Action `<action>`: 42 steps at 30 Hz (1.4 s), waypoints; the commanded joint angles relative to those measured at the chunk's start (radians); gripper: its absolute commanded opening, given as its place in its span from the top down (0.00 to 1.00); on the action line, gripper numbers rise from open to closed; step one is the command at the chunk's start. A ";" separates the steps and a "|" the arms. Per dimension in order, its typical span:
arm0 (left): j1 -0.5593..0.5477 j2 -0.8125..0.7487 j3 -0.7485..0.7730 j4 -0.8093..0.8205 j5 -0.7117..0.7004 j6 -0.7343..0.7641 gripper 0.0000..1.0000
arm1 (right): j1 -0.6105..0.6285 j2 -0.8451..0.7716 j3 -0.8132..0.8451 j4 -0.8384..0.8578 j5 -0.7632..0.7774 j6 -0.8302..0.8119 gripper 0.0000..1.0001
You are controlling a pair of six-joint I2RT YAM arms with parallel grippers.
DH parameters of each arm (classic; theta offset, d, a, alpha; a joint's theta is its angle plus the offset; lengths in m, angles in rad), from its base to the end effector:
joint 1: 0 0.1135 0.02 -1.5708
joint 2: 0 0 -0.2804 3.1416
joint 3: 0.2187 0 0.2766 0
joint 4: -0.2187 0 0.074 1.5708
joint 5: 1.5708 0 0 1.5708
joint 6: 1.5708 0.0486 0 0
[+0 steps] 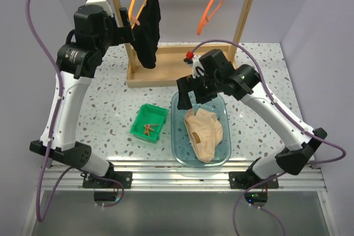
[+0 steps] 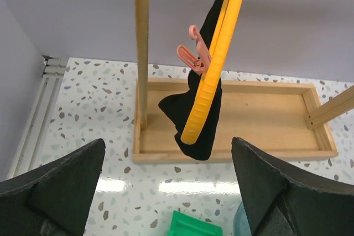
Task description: Remove the underwear clipped to the hanger
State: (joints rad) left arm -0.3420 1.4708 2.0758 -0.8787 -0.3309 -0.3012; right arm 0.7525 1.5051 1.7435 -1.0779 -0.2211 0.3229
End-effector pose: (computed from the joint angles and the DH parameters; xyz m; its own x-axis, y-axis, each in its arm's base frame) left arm 0.2836 -0.0842 0.5630 -0.2499 -0.2089 -0.9455 -0.0540 0.9779 -0.2018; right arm 0.2343 0.2339 0.4250 -0.7608 -0.2882 -0.5815 -0.5613 0.7419 0.3667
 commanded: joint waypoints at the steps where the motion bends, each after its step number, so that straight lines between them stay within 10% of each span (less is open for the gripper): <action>1: 0.026 0.060 0.055 -0.003 0.159 0.111 0.00 | 0.005 -0.103 -0.032 0.009 0.026 0.044 0.02; 16: 0.043 0.255 0.171 0.070 0.252 0.152 0.07 | 0.005 -0.178 -0.124 0.007 0.048 0.071 0.09; 27: 0.052 0.345 0.237 0.079 0.302 0.136 0.48 | 0.005 -0.163 -0.134 0.024 0.045 0.068 0.19; 32: 0.052 0.362 0.279 0.095 0.276 0.119 0.96 | 0.005 -0.146 -0.118 0.030 0.037 0.065 0.25; 42: 0.054 0.321 0.311 0.156 0.236 0.119 1.00 | 0.005 -0.129 -0.110 0.044 0.031 0.064 0.30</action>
State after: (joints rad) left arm -0.2966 1.8420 2.3260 -0.8322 -0.0788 -0.1822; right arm 0.7528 1.3609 1.6032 -1.0664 -0.1757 0.3824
